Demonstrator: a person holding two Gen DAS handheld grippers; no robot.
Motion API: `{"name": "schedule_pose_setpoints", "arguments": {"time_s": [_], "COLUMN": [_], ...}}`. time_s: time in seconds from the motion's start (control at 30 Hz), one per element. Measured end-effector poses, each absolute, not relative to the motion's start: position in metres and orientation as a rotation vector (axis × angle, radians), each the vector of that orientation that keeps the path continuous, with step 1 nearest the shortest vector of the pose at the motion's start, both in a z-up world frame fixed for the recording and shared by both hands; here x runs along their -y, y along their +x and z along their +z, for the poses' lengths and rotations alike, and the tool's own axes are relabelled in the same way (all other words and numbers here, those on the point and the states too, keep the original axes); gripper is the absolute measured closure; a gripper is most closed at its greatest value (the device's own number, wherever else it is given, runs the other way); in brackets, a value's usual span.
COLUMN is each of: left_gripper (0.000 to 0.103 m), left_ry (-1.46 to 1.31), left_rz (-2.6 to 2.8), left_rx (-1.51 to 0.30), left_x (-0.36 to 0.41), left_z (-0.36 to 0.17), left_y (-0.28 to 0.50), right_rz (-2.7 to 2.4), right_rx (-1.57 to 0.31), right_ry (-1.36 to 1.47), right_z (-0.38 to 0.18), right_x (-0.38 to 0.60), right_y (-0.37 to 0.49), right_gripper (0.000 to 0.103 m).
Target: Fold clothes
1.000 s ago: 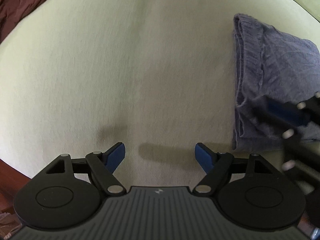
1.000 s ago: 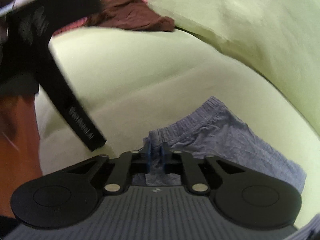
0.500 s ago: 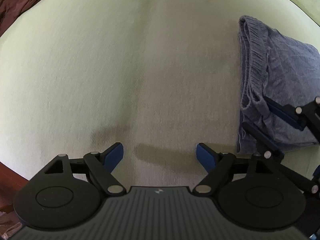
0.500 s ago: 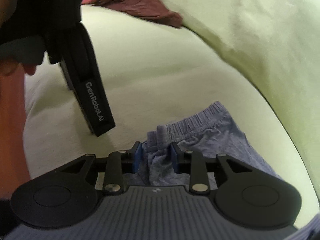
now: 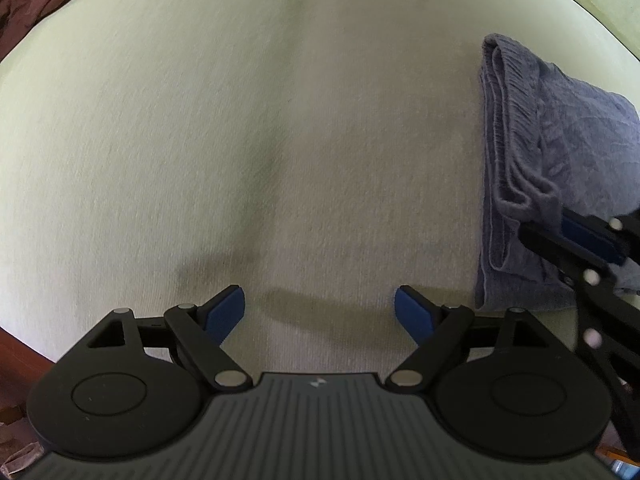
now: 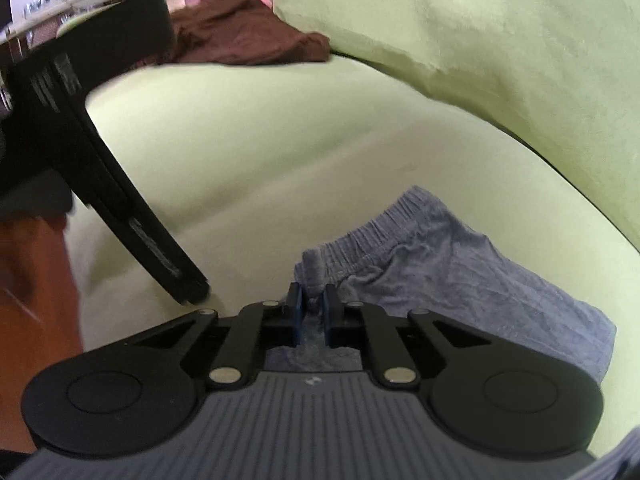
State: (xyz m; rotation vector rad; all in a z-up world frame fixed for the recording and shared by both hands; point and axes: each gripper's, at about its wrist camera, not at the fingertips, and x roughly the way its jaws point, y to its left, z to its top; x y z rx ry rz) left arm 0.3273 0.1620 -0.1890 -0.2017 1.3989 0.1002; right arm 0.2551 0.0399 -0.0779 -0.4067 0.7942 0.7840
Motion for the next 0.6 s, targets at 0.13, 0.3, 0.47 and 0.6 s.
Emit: {"name": "schedule_pose_setpoints", "arguments": {"time_s": [0.13, 0.3, 0.47, 0.6], "left_gripper": [0.018, 0.016, 0.016, 0.016], "left_ry": [-0.204, -0.198, -0.201, -0.185], "left_rz": [0.101, 0.092, 0.096, 0.095], "left_rx": [-1.402, -1.403, -1.409, -1.408], "left_x": [-0.161, -0.16, -0.16, -0.157], "left_z": [-0.19, -0.191, -0.192, -0.191], "left_y": [0.329, 0.33, 0.331, 0.333], "right_rz": [0.841, 0.864, 0.844, 0.842], "right_rx": [-0.829, -0.87, -0.784, -0.749], "right_ry": [-0.432, -0.514, -0.654, -0.686], "right_z": [-0.076, -0.094, -0.087, -0.093], "right_x": [-0.04, -0.046, -0.044, -0.049], "right_y": [0.248, 0.244, 0.222, 0.217], "right_gripper": [0.096, 0.091, 0.074, 0.074]}}
